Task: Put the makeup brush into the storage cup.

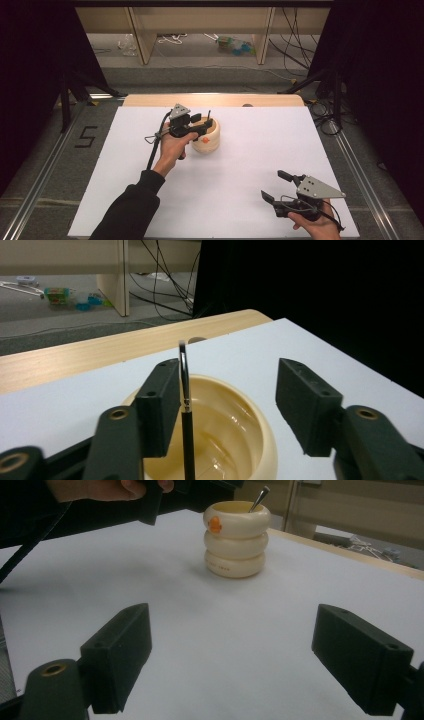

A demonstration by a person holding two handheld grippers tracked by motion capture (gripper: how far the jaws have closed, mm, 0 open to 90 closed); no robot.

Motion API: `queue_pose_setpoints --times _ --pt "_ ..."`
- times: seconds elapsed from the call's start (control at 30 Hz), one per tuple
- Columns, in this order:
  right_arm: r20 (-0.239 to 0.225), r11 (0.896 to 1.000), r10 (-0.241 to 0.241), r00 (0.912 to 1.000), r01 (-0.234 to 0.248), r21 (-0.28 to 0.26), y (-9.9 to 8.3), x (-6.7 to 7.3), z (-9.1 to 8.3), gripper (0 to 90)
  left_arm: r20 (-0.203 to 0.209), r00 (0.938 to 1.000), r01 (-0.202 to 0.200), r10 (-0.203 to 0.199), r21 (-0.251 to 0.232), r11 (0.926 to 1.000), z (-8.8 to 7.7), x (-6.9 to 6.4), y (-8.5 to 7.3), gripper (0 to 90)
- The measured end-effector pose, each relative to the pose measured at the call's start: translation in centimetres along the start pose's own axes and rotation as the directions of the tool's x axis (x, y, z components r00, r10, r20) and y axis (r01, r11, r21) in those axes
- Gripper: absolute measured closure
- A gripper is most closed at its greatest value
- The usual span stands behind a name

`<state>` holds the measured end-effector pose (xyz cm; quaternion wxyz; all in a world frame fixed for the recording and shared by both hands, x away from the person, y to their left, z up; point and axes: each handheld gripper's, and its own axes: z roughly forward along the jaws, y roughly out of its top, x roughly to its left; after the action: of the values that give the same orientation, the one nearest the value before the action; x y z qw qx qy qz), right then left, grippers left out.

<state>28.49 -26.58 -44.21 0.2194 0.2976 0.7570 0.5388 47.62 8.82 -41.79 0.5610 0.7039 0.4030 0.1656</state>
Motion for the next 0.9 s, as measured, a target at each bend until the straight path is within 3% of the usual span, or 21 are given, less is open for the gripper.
queue_pose_setpoints --times 0.07,0.17,0.27,0.37,0.4,0.5,0.63,0.77,0.9 --pt "-0.006 1.000 0.002 1.0000 -0.003 -0.016 0.0 0.0 0.1 17.4 0.004 1.0000 0.008 -0.008 0.005 1.0000 -0.2 -0.1 0.0 40.8" --pt "-0.001 1.000 0.001 1.0000 -0.001 0.002 0.0 0.0 0.0 17.4 0.004 1.0000 0.006 -0.006 0.004 1.0000 -0.4 -0.1 0.0 38.5" --pt "-0.020 1.000 0.025 0.9995 -0.025 0.000 -0.1 0.2 0.1 17.4 0.002 0.9999 0.012 -0.012 0.002 0.9999 -0.7 -0.1 0.1 37.4" --pt "-0.020 1.000 0.023 0.9995 -0.023 -0.003 -0.1 0.2 0.1 17.4 -0.003 1.0000 0.005 -0.005 0.002 1.0000 -0.9 -0.2 0.2 35.7" --pt "-0.007 1.000 -0.002 1.0000 0.002 -0.017 -0.1 0.0 0.2 17.4 0.000 1.0000 -0.001 0.001 0.009 1.0000 -1.0 -0.1 0.1 35.0" --pt "-0.019 1.000 0.025 0.9995 -0.025 0.000 -0.1 0.2 0.1 17.4 0.010 0.9999 -0.012 0.011 0.020 0.9997 -1.1 0.0 0.0 33.4" --pt "-0.020 1.000 0.025 0.9995 -0.025 -0.001 -0.1 0.2 0.1 17.4 0.009 0.9998 -0.019 0.019 0.019 0.9996 -1.4 0.0 0.0 32.7" --pt "-0.020 1.000 0.025 0.9995 -0.025 -0.001 -0.1 0.2 0.1 17.4 0.028 0.9992 0.029 -0.029 0.006 0.9996 -1.8 0.1 0.1 31.4" --pt "-0.009 1.000 0.001 1.0000 -0.002 -0.017 0.0 0.1 0.2 17.4 0.030 0.9995 0.009 -0.009 0.006 0.9999 -2.2 0.0 0.1 31.1"
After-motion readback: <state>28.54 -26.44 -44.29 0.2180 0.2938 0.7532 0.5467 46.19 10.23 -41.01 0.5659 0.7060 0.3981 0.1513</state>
